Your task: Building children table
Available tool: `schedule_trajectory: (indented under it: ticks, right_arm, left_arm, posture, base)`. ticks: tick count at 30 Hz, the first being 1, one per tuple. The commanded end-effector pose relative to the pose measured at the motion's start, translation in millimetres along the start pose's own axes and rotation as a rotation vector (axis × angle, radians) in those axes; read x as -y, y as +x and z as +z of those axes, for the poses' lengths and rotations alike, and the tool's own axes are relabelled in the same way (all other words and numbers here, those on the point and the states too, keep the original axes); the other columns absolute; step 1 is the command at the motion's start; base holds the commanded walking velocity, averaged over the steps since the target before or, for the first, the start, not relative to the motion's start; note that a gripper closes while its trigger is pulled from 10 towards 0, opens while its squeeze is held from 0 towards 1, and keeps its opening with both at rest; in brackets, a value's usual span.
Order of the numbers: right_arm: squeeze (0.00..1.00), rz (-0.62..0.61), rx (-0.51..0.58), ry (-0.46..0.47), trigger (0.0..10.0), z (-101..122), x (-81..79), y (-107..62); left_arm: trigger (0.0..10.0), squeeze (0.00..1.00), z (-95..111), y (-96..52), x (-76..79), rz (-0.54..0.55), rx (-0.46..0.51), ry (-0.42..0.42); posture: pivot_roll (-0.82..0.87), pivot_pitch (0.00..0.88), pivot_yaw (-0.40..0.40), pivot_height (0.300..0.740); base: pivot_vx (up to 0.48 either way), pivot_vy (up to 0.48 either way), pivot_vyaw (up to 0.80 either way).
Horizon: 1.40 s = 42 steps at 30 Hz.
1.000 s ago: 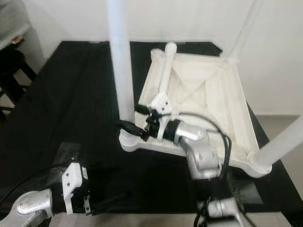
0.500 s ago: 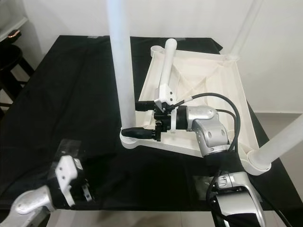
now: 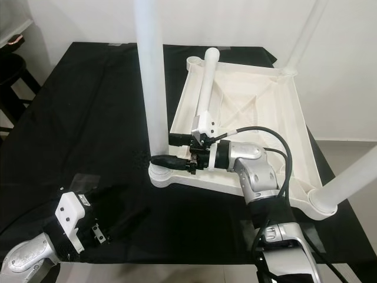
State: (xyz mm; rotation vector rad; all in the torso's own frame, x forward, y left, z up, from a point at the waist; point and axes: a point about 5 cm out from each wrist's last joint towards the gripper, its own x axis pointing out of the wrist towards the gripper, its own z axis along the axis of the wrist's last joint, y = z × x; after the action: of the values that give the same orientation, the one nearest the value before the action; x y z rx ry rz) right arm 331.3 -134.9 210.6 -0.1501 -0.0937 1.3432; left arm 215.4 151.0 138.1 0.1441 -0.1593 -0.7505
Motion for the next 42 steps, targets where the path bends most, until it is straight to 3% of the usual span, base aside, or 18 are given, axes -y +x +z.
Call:
schedule_trajectory:
  ticks: [1,8,10,11,12,13,16,23,24,25,26,27,28,31,32,34,35,42]
  right_arm:
    - [0.0,0.031,-0.031,0.061,0.0,-19.1,-9.9,2.3]
    - [0.0,-0.111,-0.056,0.097,0.0,-37.6,-27.0,7.2]
    - [0.0,-0.445,-0.133,0.101,0.0,-53.0,-34.3,11.7]
    - [0.0,-0.445,-0.133,0.101,0.0,-53.0,-34.3,11.7]
    - [0.0,-0.76,-0.153,0.123,0.0,-55.3,-45.2,6.0]
    - [0.0,-0.86,-0.191,0.123,0.0,-57.5,-66.1,9.6]
    - [0.0,-0.865,-0.199,0.09,0.0,-54.6,-78.2,15.6]
    - [0.0,-0.768,-0.192,0.067,0.2,-53.5,-70.2,23.8]
    - [0.0,-0.74,-0.189,0.077,10.0,-54.0,-71.6,26.9]
    - [0.0,-0.74,-0.189,0.077,10.0,-54.0,-71.6,26.9]
    - [0.8,-0.69,-0.184,0.084,10.0,-54.4,-70.5,28.6]
    - [0.8,-0.69,-0.184,0.084,10.0,-54.4,-70.5,28.6]
    - [1.0,-0.617,-0.148,0.116,10.0,-50.4,-70.3,31.6]
    - [1.0,-0.457,-0.042,0.118,10.0,-33.1,-63.7,33.1]
    - [0.9,-0.366,-0.015,0.076,10.0,-24.4,-58.3,31.1]
    - [0.9,-0.312,-0.008,0.042,10.0,-19.5,-54.2,29.0]
    - [0.0,-0.233,-0.026,0.004,10.0,-16.5,-46.7,26.1]
    - [0.0,-0.035,-0.079,-0.016,10.0,-10.1,-21.8,19.7]
  left_arm:
    - [10.0,0.0,-1.9,-2.9,0.9,0.011,-0.001,-0.005]
    - [10.0,0.0,-3.1,-1.2,0.0,0.023,-0.008,0.007]
    - [10.0,0.0,-2.3,-1.1,-0.9,0.029,-0.007,0.008]
    - [10.0,0.0,-2.3,-1.1,-0.9,0.029,-0.007,0.008]
    - [10.0,0.0,-1.4,-1.4,-1.9,0.031,-0.005,0.009]
    - [10.0,0.0,-1.7,-2.1,-3.6,0.032,-0.007,0.01]
    - [10.0,0.0,-4.5,-1.3,-4.7,0.03,-0.01,0.005]
    - [10.0,0.0,-6.5,8.1,-1.7,0.015,-0.008,0.01]
    - [10.0,0.0,-6.9,9.7,-0.5,0.016,-0.006,0.01]
    - [10.0,0.0,-6.9,9.7,-0.5,0.016,-0.006,0.01]
    - [10.0,0.0,-7.9,11.6,1.0,0.016,-0.004,0.007]
    - [10.0,0.0,-7.9,11.6,1.0,0.016,-0.004,0.007]
    - [10.0,0.0,-8.8,14.2,2.3,0.015,-0.003,0.006]
    - [10.0,0.0,-10.5,18.4,3.4,0.017,0.0,0.008]
    - [10.0,0.0,-11.1,19.4,3.0,0.02,0.001,0.009]
    - [10.0,0.0,-11.7,20.0,2.5,0.022,0.001,0.009]
    - [10.0,0.0,-11.9,20.5,2.2,0.023,0.0,0.01]
    - [10.0,0.0,-12.1,21.2,2.5,0.023,-0.001,0.017]
  posture:
    - [0.0,0.191,-0.032,0.74]
    - [-0.01,0.194,-0.044,0.74]
    - [0.0,0.195,-0.053,0.74]
    - [0.0,0.195,-0.053,0.74]
    - [-0.01,0.202,-0.055,0.74]
    - [-0.03,0.204,-0.042,0.74]
    - [-0.04,0.186,-0.028,0.74]
    - [-0.01,0.178,-0.035,0.74]
    - [-0.01,0.174,-0.029,0.74]
    - [-0.01,0.174,-0.029,0.74]
    - [-0.01,0.173,-0.028,0.74]
    - [-0.01,0.173,-0.028,0.74]
    - [-0.01,0.171,-0.024,0.74]
    - [-0.02,0.169,-0.015,0.74]
    - [-0.01,0.168,-0.008,0.74]
    - [-0.01,0.169,-0.005,0.74]
    - [-0.01,0.169,-0.002,0.74]
    - [0.01,0.171,-0.002,0.74]
  base:
    - [0.0,0.0,0.0]
    - [0.0,0.0,0.0]
    - [0.0,0.0,0.0]
    - [0.0,0.0,0.0]
    - [0.0,0.0,0.0]
    - [0.0,0.0,0.0]
    - [0.0,0.0,0.0]
    - [0.0,0.0,0.0]
    - [0.0,0.0,0.0]
    - [0.0,0.0,0.0]
    - [0.0,0.0,0.0]
    - [0.0,0.0,0.0]
    - [0.0,0.0,0.0]
    - [0.0,0.0,0.0]
    - [0.0,0.0,0.0]
    - [0.0,0.0,0.0]
    - [0.0,0.0,0.0]
    - [0.0,0.0,0.0]
